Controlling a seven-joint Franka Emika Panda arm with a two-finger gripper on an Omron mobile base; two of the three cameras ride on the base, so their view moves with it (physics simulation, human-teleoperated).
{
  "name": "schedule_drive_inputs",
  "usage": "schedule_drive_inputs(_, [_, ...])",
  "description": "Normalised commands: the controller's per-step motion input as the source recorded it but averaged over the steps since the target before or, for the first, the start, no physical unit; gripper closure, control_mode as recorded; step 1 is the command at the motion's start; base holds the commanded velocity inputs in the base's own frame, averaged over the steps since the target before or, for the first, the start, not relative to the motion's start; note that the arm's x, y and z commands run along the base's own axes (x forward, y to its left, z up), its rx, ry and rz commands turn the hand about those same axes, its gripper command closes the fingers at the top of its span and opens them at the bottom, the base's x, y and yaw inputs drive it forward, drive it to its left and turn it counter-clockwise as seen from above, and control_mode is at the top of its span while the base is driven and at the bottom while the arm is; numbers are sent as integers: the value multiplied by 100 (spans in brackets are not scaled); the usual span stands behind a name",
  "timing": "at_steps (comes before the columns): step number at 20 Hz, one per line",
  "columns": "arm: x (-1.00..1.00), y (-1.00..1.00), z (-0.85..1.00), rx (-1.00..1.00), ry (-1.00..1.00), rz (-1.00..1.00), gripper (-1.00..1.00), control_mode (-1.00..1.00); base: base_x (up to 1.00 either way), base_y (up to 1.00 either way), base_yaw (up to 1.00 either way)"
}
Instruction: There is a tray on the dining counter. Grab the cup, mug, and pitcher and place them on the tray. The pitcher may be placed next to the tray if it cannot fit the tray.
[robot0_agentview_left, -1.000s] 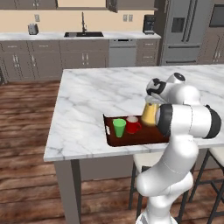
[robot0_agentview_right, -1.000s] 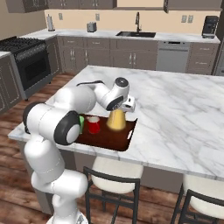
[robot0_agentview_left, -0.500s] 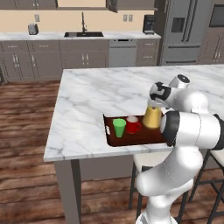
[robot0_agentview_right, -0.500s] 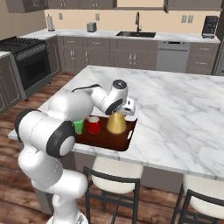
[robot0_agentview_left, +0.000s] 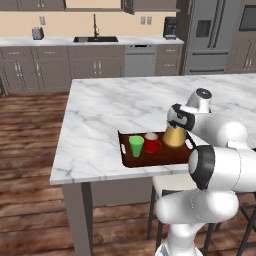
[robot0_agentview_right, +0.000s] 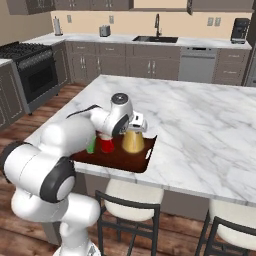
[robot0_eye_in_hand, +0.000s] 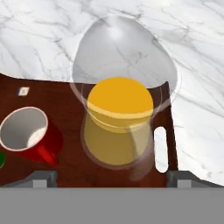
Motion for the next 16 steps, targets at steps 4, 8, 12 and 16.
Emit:
schedule_drive_inputs(4, [-42, 6, 54, -4, -5, 1, -100, -100, 0, 0, 0])
schedule_drive_inputs(8, [-54, 0, 65, -2, -4, 0, -100, -100, 0, 0, 0])
schedule_drive_inputs(12, [-43, 0, 72, 0, -1, 0, -100, -100, 0, 0, 0])
schedule_drive_inputs(16, [-49, 0, 65, 0, 0, 0, -100, -100, 0, 0, 0])
